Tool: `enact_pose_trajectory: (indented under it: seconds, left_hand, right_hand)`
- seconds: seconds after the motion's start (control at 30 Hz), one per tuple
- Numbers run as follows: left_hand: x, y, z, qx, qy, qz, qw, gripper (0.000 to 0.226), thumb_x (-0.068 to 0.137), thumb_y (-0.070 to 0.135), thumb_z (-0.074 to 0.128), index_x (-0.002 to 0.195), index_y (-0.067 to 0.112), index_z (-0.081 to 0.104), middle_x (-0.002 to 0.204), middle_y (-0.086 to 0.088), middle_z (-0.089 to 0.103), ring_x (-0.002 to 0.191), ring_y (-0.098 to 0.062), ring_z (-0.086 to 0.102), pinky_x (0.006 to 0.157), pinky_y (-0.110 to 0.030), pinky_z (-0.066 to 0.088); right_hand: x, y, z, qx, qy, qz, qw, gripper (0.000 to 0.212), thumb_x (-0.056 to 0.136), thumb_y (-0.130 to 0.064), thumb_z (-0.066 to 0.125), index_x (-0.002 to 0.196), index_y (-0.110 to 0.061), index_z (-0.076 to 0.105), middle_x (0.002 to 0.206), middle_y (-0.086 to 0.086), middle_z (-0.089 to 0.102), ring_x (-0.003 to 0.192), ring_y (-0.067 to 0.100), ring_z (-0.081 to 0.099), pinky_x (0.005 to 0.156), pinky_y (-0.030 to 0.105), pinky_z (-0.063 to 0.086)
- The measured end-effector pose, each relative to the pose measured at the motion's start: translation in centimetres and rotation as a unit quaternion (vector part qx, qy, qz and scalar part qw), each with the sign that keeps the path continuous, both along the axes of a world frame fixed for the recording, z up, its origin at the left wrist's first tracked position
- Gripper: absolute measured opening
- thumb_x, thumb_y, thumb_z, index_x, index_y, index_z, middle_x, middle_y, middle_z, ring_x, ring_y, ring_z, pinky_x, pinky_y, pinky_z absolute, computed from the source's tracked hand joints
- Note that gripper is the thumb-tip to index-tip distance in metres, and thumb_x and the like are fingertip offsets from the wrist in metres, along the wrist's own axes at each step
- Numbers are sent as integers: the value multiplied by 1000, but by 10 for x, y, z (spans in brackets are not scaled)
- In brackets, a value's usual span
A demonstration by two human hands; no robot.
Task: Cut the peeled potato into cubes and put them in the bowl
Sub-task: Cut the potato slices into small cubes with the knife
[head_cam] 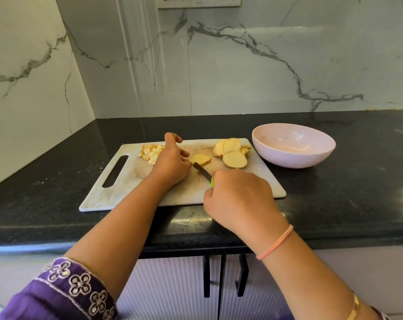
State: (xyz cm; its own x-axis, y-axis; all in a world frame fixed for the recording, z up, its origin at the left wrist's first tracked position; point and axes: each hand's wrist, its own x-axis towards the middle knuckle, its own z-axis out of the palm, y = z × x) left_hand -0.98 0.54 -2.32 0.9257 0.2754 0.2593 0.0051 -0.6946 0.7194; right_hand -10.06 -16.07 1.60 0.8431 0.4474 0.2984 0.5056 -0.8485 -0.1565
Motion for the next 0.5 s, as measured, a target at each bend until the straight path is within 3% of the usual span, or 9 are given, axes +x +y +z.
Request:
enact_pose_trajectory:
  seconds: [0.07,0.13,0.17,0.23,0.33,0.4,0.5]
  left_hand:
    - [-2,0,1,3,-5,-5,1000,45,90,1,54,122,19,27,106,-3,58,87,-13,60,68,-16,47]
    - [-5,0,1,6,-12,-15,1000,43,90,1,51,122,18,27,106,-3,58,87,-11,58,67,-16,45]
    - [-6,0,2,4,-14,-20,1000,42,90,1,50,121,18,27,106,-3,58,86,-10,57,66,-16,45]
    - [-8,-2,2,-8,-12,-33,999,42,90,2,50,119,21,27,108,-4,57,86,-10,57,64,-16,44]
    - [-11,-6,4,-31,-8,-66,997,46,88,5,56,116,24,24,111,-4,53,86,-7,54,66,-15,45]
    - [-13,-8,5,-34,-13,-81,996,51,86,12,63,115,25,24,110,-2,51,87,-8,52,66,-14,44]
    - [-11,-8,5,-28,-33,-69,997,52,85,20,68,114,25,25,108,-1,53,93,-12,53,68,-15,44]
  right_hand:
    - [4,-6,5,22,17,-9,1000,20,94,-31,42,81,-19,52,70,-3,42,74,22,46,55,29,29]
    - [11,-12,8,46,37,-21,998,26,93,-34,41,104,-22,61,78,-2,48,74,22,47,57,29,31]
    - [15,-14,8,57,39,-23,997,28,93,-34,41,107,-22,62,76,-2,50,71,21,47,55,29,31]
    - [26,-18,5,86,50,-23,995,24,92,-32,42,90,-20,63,63,-2,47,58,18,44,49,28,28]
    - [43,-23,-1,153,102,-12,983,30,90,-27,46,61,-18,46,53,-2,38,51,16,36,48,28,25]
    - [52,-24,-6,190,131,-8,973,35,89,-26,50,57,-16,39,50,-2,33,49,16,31,48,27,22]
    - [59,-25,-10,243,170,5,955,30,88,-26,52,61,-16,44,47,-3,28,43,13,25,48,25,22]
